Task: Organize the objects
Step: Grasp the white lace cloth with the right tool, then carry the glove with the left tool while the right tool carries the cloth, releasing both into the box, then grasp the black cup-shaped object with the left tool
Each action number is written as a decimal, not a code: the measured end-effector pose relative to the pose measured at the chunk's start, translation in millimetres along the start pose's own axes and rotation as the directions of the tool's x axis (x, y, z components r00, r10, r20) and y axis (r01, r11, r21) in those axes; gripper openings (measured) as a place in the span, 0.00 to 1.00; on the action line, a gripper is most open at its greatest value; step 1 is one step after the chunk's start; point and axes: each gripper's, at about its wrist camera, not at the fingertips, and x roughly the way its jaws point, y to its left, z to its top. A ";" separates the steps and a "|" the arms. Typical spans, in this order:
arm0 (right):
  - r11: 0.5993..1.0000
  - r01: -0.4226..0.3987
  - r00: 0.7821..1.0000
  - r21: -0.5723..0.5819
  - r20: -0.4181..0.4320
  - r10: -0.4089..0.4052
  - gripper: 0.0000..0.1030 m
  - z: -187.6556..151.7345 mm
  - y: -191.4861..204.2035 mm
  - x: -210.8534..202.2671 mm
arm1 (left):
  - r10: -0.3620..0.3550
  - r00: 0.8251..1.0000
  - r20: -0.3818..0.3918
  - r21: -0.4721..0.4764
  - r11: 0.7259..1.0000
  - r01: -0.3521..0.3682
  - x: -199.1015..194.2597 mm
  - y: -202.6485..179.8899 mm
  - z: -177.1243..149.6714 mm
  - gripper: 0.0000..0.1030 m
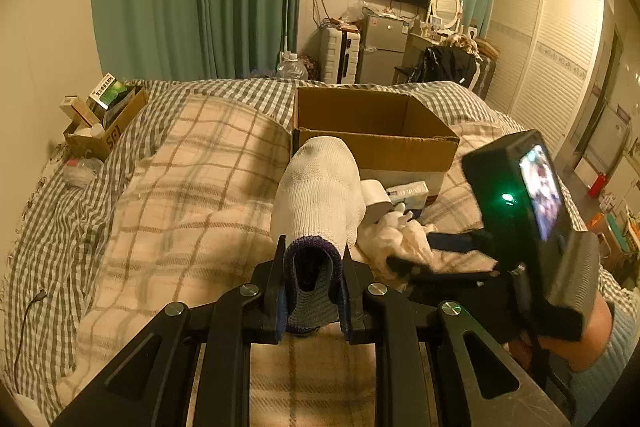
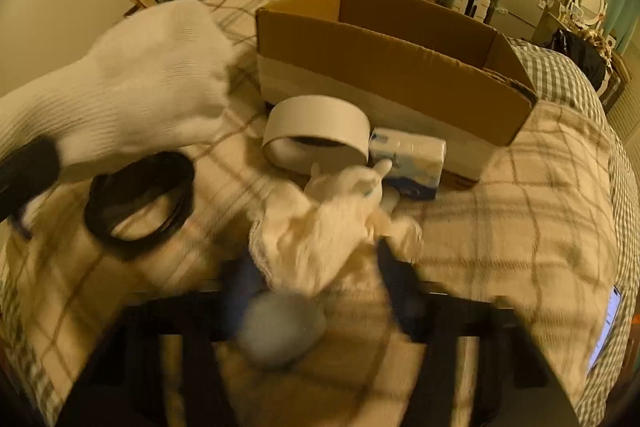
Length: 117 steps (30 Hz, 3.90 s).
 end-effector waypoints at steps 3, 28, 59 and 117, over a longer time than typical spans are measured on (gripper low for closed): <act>1.000 0.004 1.000 -0.003 -0.005 -0.004 0.15 1.3 0.6 3.8 | -0.007 1.000 -0.005 0.000 1.000 0.007 0.9 2.3 4.2 0.19; 0.993 0.118 0.940 0.003 0.322 -0.113 0.11 140.0 -63.1 -173.5 | -0.065 0.992 0.107 0.100 0.994 0.054 8.3 -24.8 164.9 0.19; 0.988 0.000 0.971 0.154 0.235 -0.036 0.64 187.5 -143.8 -32.2 | -0.091 0.996 -0.020 0.105 0.990 0.092 147.0 -32.5 164.6 0.81; 0.981 0.130 0.969 0.142 0.191 -0.156 0.92 -31.1 -50.7 -78.9 | 0.024 0.999 -0.022 0.071 0.997 -0.022 35.3 -20.6 -4.8 0.60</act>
